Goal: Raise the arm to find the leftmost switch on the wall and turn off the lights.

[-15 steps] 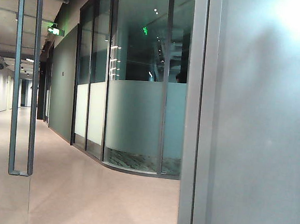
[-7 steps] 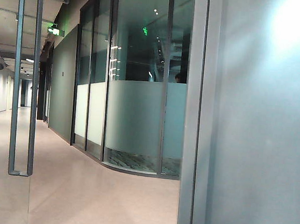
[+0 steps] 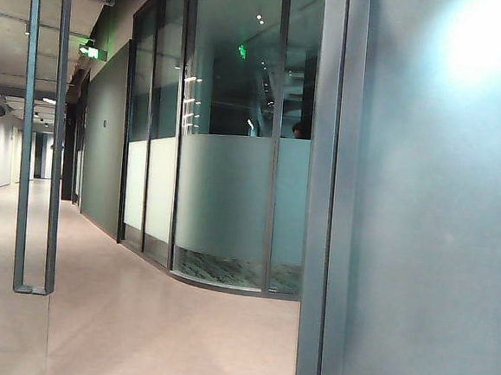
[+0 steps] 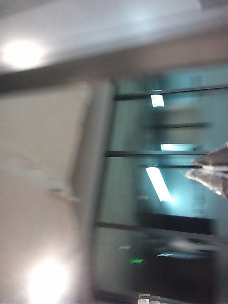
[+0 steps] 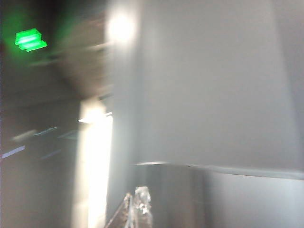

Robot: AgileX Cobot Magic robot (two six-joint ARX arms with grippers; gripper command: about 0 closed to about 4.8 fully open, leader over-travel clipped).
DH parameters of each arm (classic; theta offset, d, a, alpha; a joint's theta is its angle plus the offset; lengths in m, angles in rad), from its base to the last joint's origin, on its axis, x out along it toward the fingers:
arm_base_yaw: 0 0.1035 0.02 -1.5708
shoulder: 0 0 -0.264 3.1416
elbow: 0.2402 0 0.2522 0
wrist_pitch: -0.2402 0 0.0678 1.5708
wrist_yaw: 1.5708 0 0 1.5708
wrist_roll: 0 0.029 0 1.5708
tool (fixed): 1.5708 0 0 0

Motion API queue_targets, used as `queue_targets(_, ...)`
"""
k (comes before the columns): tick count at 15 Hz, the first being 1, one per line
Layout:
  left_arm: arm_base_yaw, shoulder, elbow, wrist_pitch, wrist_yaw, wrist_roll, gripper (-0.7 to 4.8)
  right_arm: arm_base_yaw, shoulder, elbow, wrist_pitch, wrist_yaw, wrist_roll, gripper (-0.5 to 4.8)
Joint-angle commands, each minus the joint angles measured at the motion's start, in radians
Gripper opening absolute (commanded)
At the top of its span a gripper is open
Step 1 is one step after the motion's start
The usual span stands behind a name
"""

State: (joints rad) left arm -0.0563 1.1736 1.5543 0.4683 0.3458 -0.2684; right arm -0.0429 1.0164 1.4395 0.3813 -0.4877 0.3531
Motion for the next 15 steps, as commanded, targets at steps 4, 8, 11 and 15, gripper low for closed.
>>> queue_targets(4,-0.067,0.323,0.249,-0.167,0.24,-0.023,-0.04,0.002,0.063,0.063,-0.036,-0.125,0.066,-0.01)
queue_targets(8,-0.233,0.324,0.249,-0.212,0.417,-0.113,-0.05,0.003,0.084,0.063,-0.045,-0.189,0.066,-0.01)
queue_targets(11,-0.418,0.325,0.251,-0.22,0.412,-0.093,-0.05,0.051,0.108,0.063,-0.051,-0.187,0.066,-0.01)
queue_targets(15,-0.517,0.325,0.251,-0.22,0.296,-0.053,-0.05,0.179,0.171,0.063,-0.013,-0.127,0.054,-0.01)
